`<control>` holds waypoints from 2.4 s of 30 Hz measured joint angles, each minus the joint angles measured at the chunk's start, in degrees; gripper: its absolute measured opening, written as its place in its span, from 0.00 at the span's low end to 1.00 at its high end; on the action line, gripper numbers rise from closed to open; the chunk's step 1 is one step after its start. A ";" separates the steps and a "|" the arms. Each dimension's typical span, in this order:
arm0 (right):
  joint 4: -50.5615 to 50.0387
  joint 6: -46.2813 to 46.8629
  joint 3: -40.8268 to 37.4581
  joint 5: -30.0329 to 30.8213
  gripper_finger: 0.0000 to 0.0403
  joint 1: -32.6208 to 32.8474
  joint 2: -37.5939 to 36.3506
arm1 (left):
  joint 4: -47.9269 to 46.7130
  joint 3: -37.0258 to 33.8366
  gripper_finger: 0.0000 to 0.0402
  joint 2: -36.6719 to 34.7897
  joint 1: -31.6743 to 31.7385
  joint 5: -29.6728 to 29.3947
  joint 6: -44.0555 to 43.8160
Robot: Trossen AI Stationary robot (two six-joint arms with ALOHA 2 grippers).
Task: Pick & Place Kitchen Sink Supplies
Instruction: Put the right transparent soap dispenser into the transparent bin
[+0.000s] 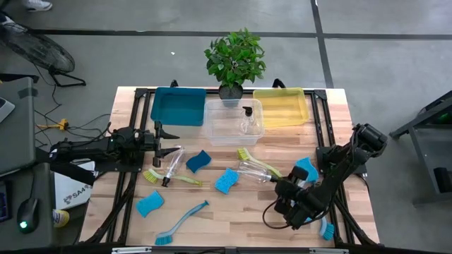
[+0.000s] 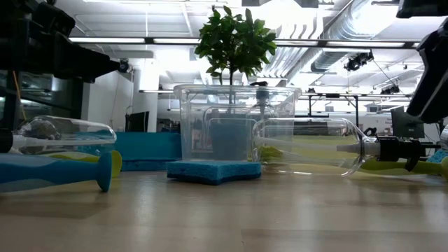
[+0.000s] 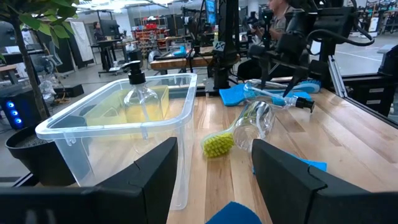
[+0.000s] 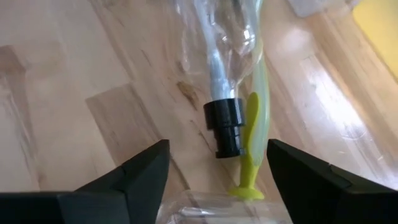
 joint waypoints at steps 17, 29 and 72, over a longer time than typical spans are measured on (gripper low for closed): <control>8.67 -2.69 -7.15 2.67 0.69 0.04 0.00 | 0.00 0.00 0.50 -0.02 -0.02 0.00 0.01; 17.42 -6.02 -13.12 6.66 0.69 0.04 -0.09 | 0.00 0.00 0.50 -0.01 -0.02 -0.02 0.01; 34.51 -15.44 -19.56 10.72 0.31 0.07 -2.06 | 0.00 0.00 0.50 -0.01 -0.02 -0.01 0.01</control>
